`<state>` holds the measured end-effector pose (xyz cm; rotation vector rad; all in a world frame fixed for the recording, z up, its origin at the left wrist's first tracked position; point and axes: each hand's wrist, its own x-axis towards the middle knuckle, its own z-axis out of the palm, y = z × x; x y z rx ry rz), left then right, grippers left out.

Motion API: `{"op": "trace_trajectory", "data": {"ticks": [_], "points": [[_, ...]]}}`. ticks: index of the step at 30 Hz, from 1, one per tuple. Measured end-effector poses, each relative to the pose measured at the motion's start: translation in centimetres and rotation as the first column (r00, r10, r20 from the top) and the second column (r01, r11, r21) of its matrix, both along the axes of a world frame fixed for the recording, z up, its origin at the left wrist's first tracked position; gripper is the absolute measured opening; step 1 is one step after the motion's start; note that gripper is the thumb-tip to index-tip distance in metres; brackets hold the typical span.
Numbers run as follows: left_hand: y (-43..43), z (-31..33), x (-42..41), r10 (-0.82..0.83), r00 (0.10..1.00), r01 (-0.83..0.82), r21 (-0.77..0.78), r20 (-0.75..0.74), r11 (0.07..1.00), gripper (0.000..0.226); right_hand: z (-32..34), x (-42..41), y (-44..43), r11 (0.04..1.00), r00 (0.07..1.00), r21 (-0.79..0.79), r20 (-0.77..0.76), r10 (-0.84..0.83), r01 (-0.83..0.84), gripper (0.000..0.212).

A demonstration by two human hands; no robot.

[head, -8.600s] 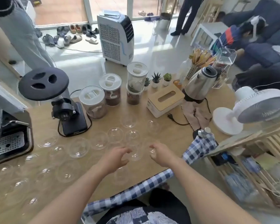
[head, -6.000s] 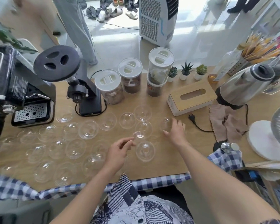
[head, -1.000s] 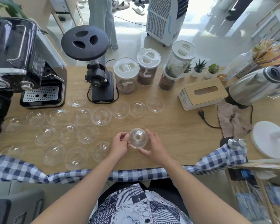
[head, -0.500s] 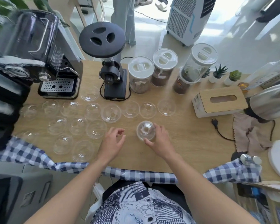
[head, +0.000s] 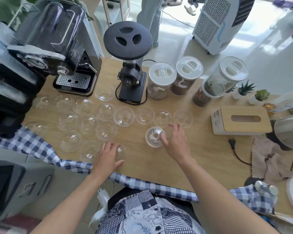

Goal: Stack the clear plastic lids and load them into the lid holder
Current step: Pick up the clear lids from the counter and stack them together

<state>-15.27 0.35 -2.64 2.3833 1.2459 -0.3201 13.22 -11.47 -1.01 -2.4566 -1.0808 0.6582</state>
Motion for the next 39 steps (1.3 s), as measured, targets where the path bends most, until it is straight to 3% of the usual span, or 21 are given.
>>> {"op": "trace_trajectory", "data": {"ticks": [3, 7, 10, 14, 20, 25, 31, 34, 39], "points": [[0.2, 0.5, 0.9, -0.015, 0.998, 0.016, -0.018, 0.055, 1.0, 0.083, 0.3, 1.7, 0.1, 0.999, 0.997, -0.021, 0.072, -0.03, 0.032, 0.041], [0.5, 1.3, 1.8, -0.018, 0.99, 0.021, -0.023, 0.137, 1.0, 0.081, -0.6, 3.7, -0.2, 0.988, 0.995, -0.151, 0.086, 0.05, -0.037, 0.04], [0.8, 2.0, 2.2, 0.002, 0.973, 0.014, -0.07, 0.231, 0.997, 0.079, -1.4, 4.3, -0.5, 0.984, 0.993, -0.163, 0.084, 0.079, -0.064, 0.04], [1.0, 3.7, 3.6, 0.051, 0.928, 0.01, -0.161, 0.37, 0.987, 0.079, -0.9, 4.0, -0.7, 0.999, 0.998, -0.008, 0.047, -0.041, 0.041, 0.042], [1.1, 4.9, 7.8, -0.028, 0.882, 0.136, -0.196, 0.47, 0.971, 0.076, 0.5, 3.6, -1.4, 0.916, 0.949, 0.248, -0.079, -0.305, 0.315, 0.016], [0.8, 4.2, 11.4, -0.144, 0.854, 0.256, -0.161, 0.501, 0.953, 0.078, 2.7, 3.1, -2.4, 0.754, 0.787, 0.264, -0.358, -0.502, 0.601, 0.02], [0.8, 2.0, 13.8, -0.283, 0.857, 0.366, -0.123, 0.43, 0.923, 0.083, 2.6, 3.0, -3.3, 0.533, 0.42, 0.077, -0.715, -0.559, 0.842, 0.044], [1.0, 0.9, 14.1, -0.291, 0.869, 0.37, -0.137, 0.402, 0.919, 0.088, 1.5, 2.4, -4.1, 0.558, 0.295, -0.029, -0.826, -0.48, 0.829, 0.065], [0.9, 0.2, 13.7, -0.19, 0.889, 0.286, -0.178, 0.417, 0.942, 0.103, -0.1, 0.5, -4.5, 0.68, 0.335, -0.07, -0.83, -0.445, 0.73, 0.092]]}}
